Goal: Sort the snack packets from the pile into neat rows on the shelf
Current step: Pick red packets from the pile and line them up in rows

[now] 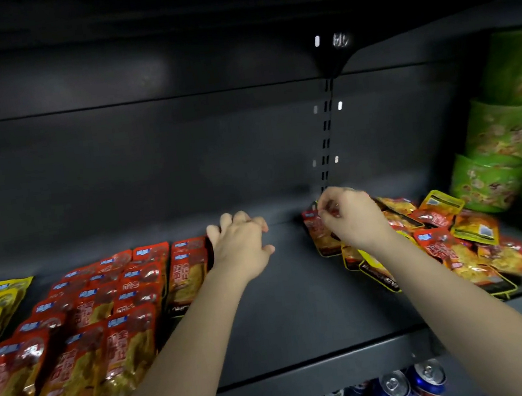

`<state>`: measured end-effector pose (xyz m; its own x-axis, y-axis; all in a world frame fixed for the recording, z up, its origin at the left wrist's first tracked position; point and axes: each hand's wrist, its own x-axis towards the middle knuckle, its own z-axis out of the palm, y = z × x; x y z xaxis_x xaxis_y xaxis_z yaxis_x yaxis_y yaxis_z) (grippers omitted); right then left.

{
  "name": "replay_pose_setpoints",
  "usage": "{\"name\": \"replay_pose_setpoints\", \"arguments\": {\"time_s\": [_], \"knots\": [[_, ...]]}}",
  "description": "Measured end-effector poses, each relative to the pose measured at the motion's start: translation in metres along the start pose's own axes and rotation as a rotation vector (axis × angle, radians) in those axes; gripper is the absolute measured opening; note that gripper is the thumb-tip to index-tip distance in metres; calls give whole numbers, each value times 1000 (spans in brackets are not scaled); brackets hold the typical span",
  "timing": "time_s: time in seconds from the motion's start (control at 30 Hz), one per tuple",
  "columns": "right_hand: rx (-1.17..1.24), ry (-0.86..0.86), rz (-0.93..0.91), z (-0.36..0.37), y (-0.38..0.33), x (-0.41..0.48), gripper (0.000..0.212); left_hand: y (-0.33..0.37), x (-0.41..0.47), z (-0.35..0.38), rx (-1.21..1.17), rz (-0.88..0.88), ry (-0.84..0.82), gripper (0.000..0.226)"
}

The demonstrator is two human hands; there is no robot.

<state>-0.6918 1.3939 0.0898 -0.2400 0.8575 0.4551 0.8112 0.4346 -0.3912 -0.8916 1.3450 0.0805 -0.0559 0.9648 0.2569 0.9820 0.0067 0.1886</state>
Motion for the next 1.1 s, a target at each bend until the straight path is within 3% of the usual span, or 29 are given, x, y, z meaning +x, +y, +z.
{"name": "replay_pose_setpoints", "arguments": {"time_s": [0.3,0.43,0.63,0.83,1.1], "knots": [[30,35,12,-16,38,2,10,63,33,15,9,29,-211,50],[35,39,-2,-19,48,10,11,83,43,26,42,9,-362,70],[103,73,18,-13,57,14,7,86,47,41,-291,-48,-292,84],[190,100,70,-7,58,11,5,76,53,57,-764,-197,-285,74],[199,77,80,-6,60,11,4,76,52,49,-798,-192,-195,33]]}}
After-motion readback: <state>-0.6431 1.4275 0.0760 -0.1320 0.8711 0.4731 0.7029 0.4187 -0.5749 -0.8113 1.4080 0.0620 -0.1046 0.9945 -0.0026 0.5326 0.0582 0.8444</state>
